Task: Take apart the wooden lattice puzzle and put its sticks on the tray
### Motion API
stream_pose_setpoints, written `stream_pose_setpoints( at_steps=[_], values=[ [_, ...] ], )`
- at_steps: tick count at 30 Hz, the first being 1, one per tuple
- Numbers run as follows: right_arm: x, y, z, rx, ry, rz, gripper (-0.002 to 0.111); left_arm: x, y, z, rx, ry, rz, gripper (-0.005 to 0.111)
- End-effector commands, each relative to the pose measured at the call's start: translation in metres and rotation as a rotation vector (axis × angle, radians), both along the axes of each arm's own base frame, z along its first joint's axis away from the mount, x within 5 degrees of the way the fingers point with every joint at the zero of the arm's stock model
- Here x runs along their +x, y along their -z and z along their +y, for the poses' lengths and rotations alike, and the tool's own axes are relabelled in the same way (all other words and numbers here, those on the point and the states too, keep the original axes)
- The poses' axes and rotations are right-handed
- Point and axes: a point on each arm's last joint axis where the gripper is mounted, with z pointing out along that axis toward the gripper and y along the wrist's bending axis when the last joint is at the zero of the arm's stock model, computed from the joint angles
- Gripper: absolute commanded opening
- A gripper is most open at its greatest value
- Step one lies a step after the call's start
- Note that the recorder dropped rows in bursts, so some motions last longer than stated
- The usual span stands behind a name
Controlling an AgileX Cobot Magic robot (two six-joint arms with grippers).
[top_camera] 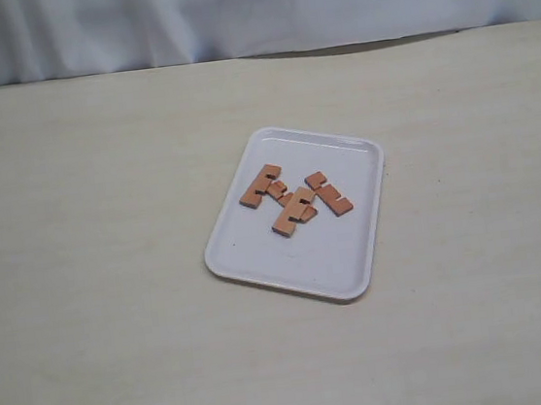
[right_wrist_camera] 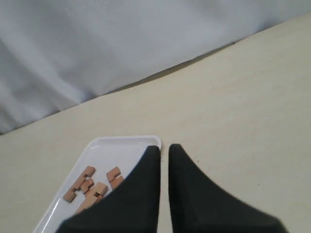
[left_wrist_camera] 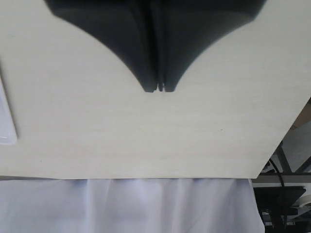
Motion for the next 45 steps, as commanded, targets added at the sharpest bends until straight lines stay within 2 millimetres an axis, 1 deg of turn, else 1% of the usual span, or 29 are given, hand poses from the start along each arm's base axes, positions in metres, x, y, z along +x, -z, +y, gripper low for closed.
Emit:
stream_pose_setpoints(
  at_steps=[1, 4, 7, 13, 17, 20, 23, 27, 36, 41, 42, 45],
  values=[
    [-0.015, 0.0, 0.004, -0.039, 0.005, -0.098, 0.006, 0.0, 0.0, 0.0, 0.002, 0.009, -0.006, 0.0],
    [-0.024, 0.001, 0.006, -0.061, 0.005, -0.154, 0.006, 0.0, 0.0, 0.0, 0.002, 0.009, -0.006, 0.0],
    [-0.032, -0.001, 0.008, -0.133, 0.003, -0.216, 0.006, 0.0, 0.0, 0.0, 0.002, 0.009, -0.006, 0.0],
    [-0.047, -0.007, 0.012, -0.162, 0.008, -0.339, 0.006, 0.0, 0.0, 0.0, 0.002, 0.009, -0.006, 0.0],
    [-0.047, -0.007, 0.012, -0.156, 0.004, -0.345, 0.006, 0.0, 0.0, 0.0, 0.002, 0.009, -0.006, 0.0],
    [-0.047, -0.007, 0.014, -0.207, -0.031, -0.333, 0.006, 0.0, 0.0, 0.0, 0.002, 0.009, -0.006, 0.0],
    [-0.046, -0.004, 0.015, -0.221, -0.061, -0.321, 0.006, 0.0, 0.0, 0.0, 0.002, 0.009, -0.006, 0.0],
    [-0.044, 0.006, 0.014, -0.26, -0.069, -0.285, 0.006, 0.0, 0.0, 0.0, 0.002, 0.009, -0.006, 0.0],
    [-0.039, 0.033, 0.011, -0.276, -0.049, -0.239, 0.006, 0.0, 0.0, 0.0, 0.002, 0.009, -0.006, 0.0],
    [-0.039, 0.035, 0.012, -0.302, -0.064, -0.216, 0.006, 0.0, 0.0, 0.0, 0.002, 0.009, -0.006, 0.0],
    [-0.039, 0.035, 0.012, -0.266, -0.065, -0.22, 0.006, 0.0, 0.0, 0.0, 0.002, 0.009, -0.006, 0.0],
    [-0.039, 0.036, 0.012, -0.262, -0.065, -0.211, 0.006, 0.0, 0.0, 0.0, 0.002, 0.009, -0.006, 0.0]
  ],
)
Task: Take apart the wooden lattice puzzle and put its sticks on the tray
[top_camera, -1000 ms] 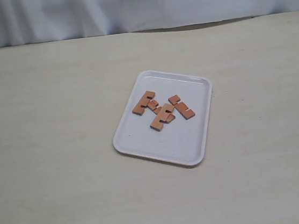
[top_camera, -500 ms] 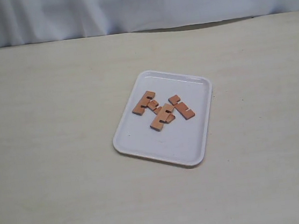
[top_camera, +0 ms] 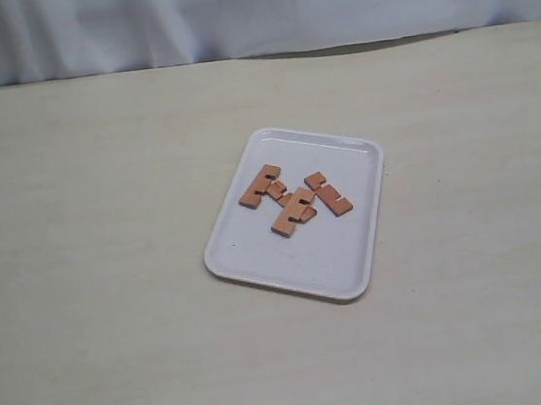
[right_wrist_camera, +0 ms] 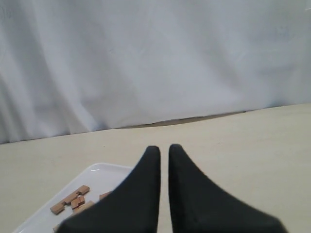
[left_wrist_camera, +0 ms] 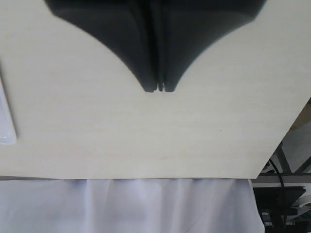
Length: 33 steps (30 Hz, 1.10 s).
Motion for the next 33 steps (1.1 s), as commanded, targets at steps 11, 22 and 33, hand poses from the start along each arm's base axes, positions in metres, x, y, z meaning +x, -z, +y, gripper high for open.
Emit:
stream_pose_setpoints(
  at_steps=[11, 22, 33],
  values=[
    [-0.003, 0.018, -0.002, -0.039, 0.02, 0.199, 0.006, 0.0, 0.0, 0.0, 0.002, 0.009, -0.006, 0.0],
    [-0.004, 0.023, -0.001, -0.014, 0.013, 0.255, 0.006, 0.0, 0.0, 0.0, 0.002, 0.009, -0.006, 0.0],
    [-0.004, 0.023, -0.001, -0.014, 0.013, 0.255, 0.006, 0.0, 0.0, 0.0, 0.002, 0.009, -0.006, 0.0]
  ],
)
